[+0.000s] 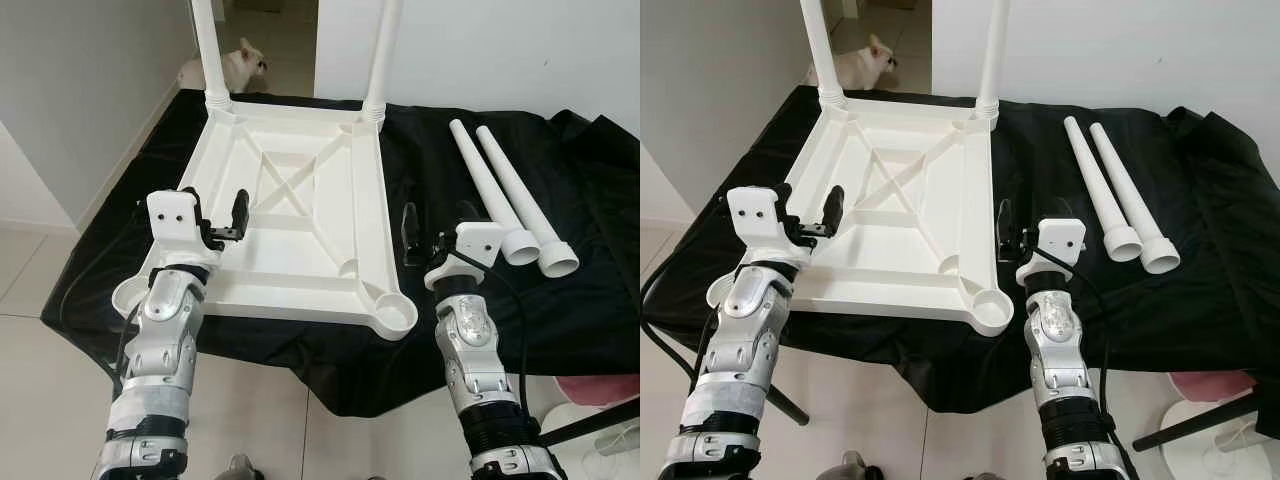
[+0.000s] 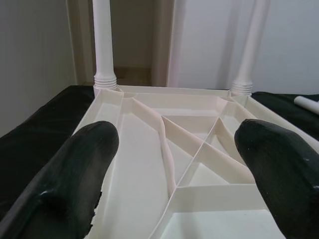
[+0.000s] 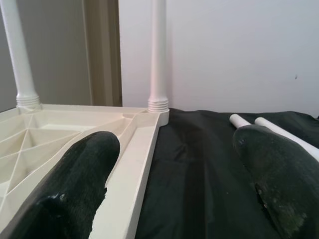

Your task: Building children table

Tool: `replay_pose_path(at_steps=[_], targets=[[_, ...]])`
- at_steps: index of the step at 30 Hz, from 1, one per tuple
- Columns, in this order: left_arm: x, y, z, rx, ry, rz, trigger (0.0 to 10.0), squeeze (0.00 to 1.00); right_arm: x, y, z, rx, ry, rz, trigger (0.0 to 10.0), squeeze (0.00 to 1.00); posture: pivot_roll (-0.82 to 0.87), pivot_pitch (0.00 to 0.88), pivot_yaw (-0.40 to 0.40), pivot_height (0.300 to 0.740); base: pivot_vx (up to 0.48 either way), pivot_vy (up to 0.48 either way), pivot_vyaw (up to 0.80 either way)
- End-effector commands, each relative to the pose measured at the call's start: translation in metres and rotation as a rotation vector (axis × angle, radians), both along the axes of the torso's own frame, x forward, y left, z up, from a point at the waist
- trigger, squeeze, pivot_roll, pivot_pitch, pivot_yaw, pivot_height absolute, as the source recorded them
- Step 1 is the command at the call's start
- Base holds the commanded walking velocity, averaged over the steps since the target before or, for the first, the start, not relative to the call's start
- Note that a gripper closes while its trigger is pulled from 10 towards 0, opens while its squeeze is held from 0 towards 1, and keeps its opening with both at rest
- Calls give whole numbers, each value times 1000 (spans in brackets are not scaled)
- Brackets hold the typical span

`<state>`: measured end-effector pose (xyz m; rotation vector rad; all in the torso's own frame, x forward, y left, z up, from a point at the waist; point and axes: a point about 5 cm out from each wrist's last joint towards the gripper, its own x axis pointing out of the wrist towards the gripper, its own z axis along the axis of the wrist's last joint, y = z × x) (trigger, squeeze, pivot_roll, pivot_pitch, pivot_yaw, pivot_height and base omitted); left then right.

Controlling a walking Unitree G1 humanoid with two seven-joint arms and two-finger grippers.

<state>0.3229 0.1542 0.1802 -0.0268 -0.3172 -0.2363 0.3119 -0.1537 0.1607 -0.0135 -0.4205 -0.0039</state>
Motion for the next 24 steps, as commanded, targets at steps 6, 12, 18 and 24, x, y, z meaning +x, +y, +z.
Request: replay_pose_path(at_steps=[6,12,18,24], targets=[[-2,-1,-4,58,20,1,10000,0,1,-3,1,-5,8,-9,10000,0,-7,53,-24,740,0,0,0],[-2,-1,-4,60,22,-5,10000,0,1,-3,1,-10,9,-9,10000,0,-8,54,-25,740,0,0,0],[-2,0,-3,65,19,-2,10000,0,1,-3,1,-13,12,-7,10000,0,-8,50,-29,740,0,-202,0],[-1,1,-3,66,18,2,10000,0,2,-3,1,-17,13,-5,10000,0,-8,45,-31,740,0,-266,0]])
